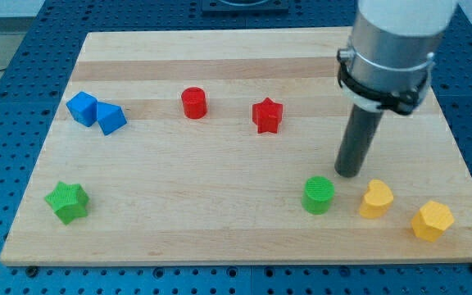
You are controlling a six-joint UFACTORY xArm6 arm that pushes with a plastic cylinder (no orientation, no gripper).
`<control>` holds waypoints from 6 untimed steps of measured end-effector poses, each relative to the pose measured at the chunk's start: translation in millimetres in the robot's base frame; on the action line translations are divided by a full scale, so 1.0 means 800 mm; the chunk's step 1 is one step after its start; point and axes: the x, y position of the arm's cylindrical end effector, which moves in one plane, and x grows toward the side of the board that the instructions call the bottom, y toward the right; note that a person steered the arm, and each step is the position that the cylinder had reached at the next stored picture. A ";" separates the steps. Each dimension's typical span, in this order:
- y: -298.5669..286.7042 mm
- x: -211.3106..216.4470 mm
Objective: Push the green star towards left center
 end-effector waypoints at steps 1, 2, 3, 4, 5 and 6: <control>-0.011 0.043; -0.098 0.046; -0.209 0.046; -0.252 0.022; -0.256 -0.001; -0.331 0.020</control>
